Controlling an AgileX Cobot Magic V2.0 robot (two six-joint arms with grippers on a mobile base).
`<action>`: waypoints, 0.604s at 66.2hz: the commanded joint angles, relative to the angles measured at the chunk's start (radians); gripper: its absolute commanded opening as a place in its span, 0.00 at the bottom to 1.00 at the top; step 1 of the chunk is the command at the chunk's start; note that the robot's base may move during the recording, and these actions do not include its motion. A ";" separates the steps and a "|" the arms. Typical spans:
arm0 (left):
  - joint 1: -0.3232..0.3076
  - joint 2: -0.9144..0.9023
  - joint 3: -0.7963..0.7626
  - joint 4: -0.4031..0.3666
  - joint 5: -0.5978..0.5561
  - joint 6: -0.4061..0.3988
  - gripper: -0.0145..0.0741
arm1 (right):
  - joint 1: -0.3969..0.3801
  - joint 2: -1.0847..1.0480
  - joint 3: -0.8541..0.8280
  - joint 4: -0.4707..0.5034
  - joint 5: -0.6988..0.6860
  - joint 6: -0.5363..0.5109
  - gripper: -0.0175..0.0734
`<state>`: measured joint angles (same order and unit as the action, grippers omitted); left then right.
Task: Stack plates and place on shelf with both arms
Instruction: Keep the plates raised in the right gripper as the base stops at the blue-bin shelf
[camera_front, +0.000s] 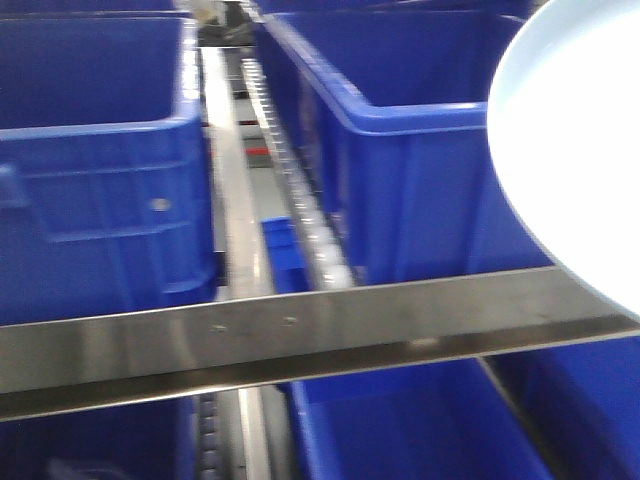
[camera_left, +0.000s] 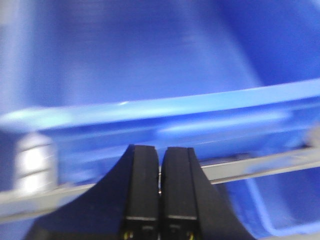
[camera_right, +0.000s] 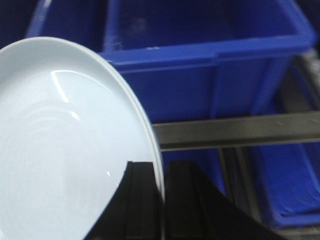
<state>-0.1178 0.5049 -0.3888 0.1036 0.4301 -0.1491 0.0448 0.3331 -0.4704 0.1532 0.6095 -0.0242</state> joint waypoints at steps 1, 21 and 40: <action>-0.008 0.004 -0.030 -0.004 -0.078 -0.010 0.26 | -0.006 0.005 -0.030 0.013 -0.097 -0.002 0.25; -0.008 0.004 -0.030 -0.004 -0.078 -0.010 0.26 | -0.006 0.005 -0.030 0.013 -0.097 -0.002 0.25; -0.008 0.004 -0.030 -0.004 -0.078 -0.010 0.26 | -0.006 0.005 -0.030 0.013 -0.097 -0.002 0.25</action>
<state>-0.1178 0.5049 -0.3888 0.1036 0.4301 -0.1491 0.0448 0.3331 -0.4704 0.1532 0.6095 -0.0242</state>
